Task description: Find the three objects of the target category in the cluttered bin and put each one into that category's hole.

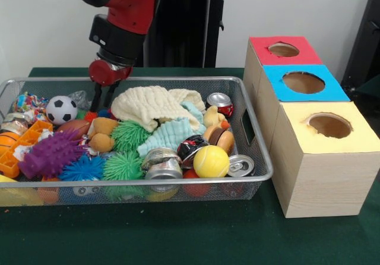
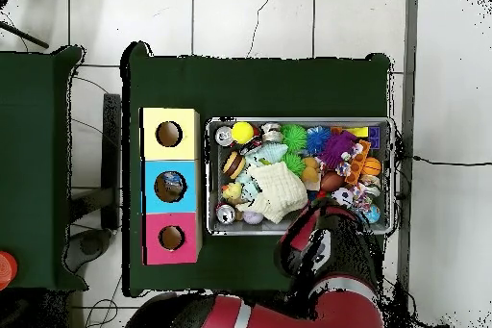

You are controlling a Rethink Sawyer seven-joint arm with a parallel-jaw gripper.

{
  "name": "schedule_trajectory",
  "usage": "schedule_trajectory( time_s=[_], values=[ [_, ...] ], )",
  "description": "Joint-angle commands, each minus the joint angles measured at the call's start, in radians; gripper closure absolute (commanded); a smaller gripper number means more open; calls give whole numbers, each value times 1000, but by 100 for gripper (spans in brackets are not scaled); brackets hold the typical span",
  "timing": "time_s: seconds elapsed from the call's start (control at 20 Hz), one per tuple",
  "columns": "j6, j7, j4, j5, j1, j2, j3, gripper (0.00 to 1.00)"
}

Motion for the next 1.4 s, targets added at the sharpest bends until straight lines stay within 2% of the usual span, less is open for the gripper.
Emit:
schedule_trajectory(
  time_s=[0.05, 0.35, 0.6, 0.75, 0.85, 1.2, 1.4],
  values=[
    [69, 67, -10, 47, -15, 43, 49, 0],
    [106, -1, 20, 71, -55, -1, 71, 0],
    [171, -102, 45, 124, -109, -48, 129, 0],
    [174, -106, 37, 125, -112, -49, 132, 0],
    [170, -81, 19, 109, -84, -44, 109, 0],
    [261, -178, 45, 187, -141, -100, 184, 0],
    [291, -208, 43, 200, -172, -114, 216, 0]
  ],
)
